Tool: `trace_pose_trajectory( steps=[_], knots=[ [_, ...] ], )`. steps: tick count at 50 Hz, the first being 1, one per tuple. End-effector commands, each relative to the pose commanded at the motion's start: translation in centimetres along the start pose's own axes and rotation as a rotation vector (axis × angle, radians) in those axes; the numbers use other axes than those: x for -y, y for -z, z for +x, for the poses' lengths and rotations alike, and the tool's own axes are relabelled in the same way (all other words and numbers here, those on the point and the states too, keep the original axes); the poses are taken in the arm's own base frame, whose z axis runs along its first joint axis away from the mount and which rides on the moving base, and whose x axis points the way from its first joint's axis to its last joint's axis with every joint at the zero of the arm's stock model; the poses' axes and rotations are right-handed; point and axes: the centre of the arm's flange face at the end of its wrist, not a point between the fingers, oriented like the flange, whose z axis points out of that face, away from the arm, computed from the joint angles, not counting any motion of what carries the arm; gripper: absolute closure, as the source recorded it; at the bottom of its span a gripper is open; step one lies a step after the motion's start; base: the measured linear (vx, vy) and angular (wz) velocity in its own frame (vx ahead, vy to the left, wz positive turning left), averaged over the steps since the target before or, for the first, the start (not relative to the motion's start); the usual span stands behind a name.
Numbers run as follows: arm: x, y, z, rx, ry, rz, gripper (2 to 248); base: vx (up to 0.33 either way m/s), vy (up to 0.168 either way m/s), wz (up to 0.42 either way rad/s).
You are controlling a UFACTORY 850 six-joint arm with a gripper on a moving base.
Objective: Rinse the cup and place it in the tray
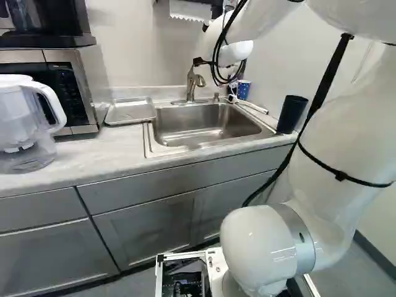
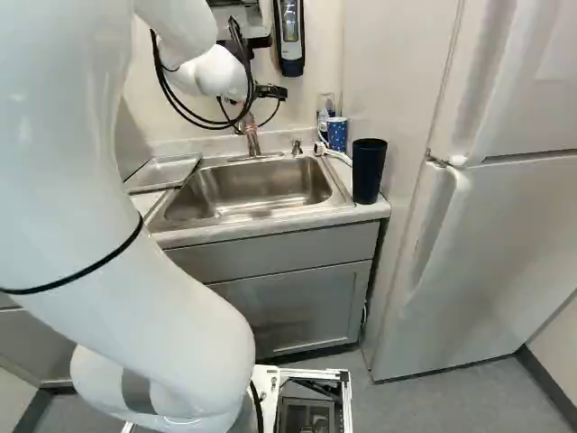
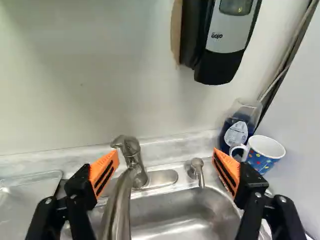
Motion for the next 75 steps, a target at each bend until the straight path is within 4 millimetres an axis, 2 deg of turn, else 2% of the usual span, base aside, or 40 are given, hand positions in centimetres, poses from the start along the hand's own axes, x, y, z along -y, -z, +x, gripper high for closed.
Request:
trace_pose_trajectory(
  steps=[25,51,66,75],
  knots=[
    [0.8,-3.8,0.2,0.094,0.005,0.014,3,0.0,0.0,0.0],
    [1.5,-7.5,1.4,0.058,0.008,0.023,3,0.0,0.0,0.0],
    [1.5,-7.9,1.5,0.052,0.008,0.023,3,0.0,0.0,0.0],
    [1.8,-7.3,1.2,0.069,0.009,0.027,3,0.0,0.0,0.0]
  ],
)
